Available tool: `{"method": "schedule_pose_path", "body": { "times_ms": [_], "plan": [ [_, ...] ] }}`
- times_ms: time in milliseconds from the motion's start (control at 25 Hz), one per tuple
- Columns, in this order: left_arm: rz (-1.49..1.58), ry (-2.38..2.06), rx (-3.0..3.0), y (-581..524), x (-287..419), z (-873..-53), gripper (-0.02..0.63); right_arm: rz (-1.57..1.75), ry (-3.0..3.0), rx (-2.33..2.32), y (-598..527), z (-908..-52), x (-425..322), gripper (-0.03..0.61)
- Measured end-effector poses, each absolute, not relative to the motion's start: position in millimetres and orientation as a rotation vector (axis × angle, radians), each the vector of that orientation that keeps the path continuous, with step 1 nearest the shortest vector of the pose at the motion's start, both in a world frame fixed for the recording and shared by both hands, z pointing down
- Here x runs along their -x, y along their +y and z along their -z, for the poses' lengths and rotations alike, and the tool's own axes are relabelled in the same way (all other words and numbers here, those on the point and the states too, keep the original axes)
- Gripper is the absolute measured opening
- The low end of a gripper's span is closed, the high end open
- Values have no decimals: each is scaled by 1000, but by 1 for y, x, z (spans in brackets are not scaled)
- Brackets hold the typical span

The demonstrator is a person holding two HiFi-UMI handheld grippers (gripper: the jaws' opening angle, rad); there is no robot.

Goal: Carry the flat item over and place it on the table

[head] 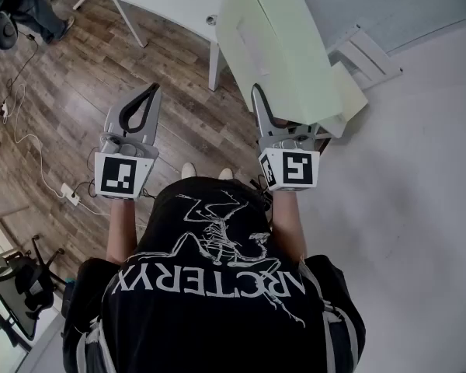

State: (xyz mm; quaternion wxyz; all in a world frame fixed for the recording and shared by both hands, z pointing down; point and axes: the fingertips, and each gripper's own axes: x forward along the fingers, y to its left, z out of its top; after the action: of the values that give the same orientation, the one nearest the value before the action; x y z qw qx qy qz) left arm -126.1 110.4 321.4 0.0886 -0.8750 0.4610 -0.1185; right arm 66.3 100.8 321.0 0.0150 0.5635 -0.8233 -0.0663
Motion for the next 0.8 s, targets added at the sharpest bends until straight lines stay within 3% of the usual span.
{"method": "schedule_pose_path", "body": {
  "times_ms": [800],
  "plan": [
    [348, 1368, 2615, 112, 122, -321, -8, 197, -2561, -1778, 103, -317, -72, 258]
  ]
}}
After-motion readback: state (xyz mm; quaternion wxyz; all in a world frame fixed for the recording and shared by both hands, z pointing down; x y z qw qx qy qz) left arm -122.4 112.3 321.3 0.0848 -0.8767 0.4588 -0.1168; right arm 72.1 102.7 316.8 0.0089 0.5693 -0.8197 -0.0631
